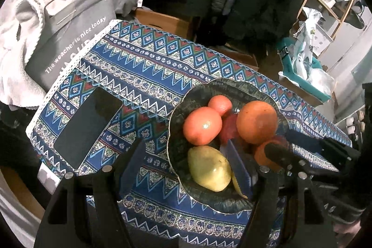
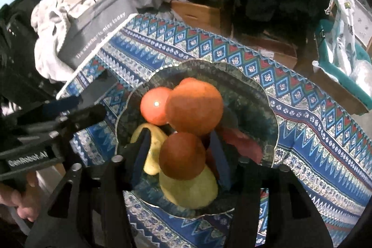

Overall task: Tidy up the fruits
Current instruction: 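Open both tools to release the oranges and pull back from the bowl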

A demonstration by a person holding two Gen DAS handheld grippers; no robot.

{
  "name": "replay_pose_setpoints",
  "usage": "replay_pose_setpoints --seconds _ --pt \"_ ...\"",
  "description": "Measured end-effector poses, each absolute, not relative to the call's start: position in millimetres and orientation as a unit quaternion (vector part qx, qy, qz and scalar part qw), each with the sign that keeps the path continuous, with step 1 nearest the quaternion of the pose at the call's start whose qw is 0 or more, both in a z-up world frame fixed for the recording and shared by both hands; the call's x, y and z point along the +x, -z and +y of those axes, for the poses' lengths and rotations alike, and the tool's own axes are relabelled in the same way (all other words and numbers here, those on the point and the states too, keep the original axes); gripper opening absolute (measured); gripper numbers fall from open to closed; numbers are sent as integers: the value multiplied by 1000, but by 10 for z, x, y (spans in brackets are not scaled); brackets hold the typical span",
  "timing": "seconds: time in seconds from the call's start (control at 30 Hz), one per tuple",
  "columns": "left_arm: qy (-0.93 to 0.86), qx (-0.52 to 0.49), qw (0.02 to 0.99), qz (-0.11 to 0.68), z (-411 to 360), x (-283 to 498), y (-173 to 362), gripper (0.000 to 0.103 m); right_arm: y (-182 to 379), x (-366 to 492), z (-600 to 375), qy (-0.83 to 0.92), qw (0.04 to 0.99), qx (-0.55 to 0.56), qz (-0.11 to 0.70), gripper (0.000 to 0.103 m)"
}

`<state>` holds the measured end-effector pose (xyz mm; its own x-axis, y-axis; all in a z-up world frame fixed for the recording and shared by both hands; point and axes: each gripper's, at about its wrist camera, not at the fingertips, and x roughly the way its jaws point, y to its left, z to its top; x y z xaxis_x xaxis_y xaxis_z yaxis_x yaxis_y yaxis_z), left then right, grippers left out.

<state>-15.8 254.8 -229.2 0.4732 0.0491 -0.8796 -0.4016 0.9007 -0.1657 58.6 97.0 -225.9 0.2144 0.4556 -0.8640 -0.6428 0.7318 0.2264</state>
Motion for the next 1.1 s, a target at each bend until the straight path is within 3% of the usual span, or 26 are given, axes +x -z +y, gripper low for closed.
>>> replay_pose_setpoints --seconds 0.5,0.6,1.1 --pt "-116 -163 856 477 2360 -200 2049 73 1915 610 606 -322 805 -80 491 57" --pt "-107 -157 863 468 2252 -196 1917 73 1770 575 472 -308 820 -87 475 63" --pt "-63 -103 911 395 1595 -199 1096 73 845 413 -401 -233 893 -57 380 63"
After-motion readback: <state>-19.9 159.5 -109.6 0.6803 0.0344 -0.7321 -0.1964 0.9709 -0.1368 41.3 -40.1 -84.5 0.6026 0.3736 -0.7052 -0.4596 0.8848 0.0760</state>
